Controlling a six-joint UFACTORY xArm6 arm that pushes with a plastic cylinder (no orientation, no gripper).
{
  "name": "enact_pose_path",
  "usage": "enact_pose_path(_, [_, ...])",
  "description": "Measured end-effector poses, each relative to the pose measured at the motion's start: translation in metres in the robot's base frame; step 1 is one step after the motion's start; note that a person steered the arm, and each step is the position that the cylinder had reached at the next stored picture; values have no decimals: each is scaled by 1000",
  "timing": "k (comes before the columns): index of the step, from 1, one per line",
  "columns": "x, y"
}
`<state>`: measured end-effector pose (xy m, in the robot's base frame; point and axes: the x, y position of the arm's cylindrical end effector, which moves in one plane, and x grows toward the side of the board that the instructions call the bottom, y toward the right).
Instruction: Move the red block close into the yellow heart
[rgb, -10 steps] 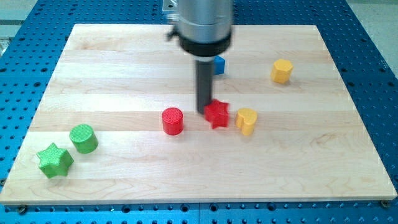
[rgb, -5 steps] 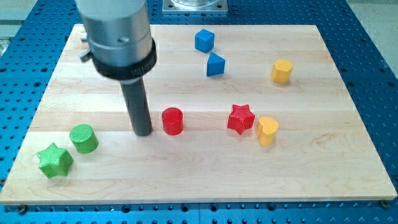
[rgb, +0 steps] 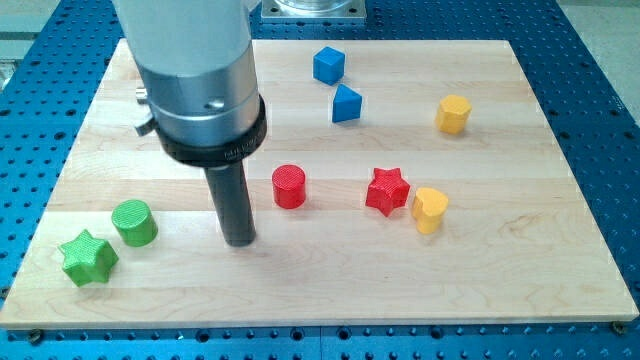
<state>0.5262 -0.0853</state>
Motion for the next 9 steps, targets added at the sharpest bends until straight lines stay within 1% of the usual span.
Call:
enact_pose_path(2, [-29, 8])
enact_pose_path(3, [-29, 47])
enact_pose_path(4, [-45, 71])
enact_pose_path(5, [-27, 20])
enact_pose_path(6, [-57, 32])
enact_pose_path(7, [-76, 80])
enact_pose_path(8, [-77, 108])
enact_pose_path(9, [-82, 110])
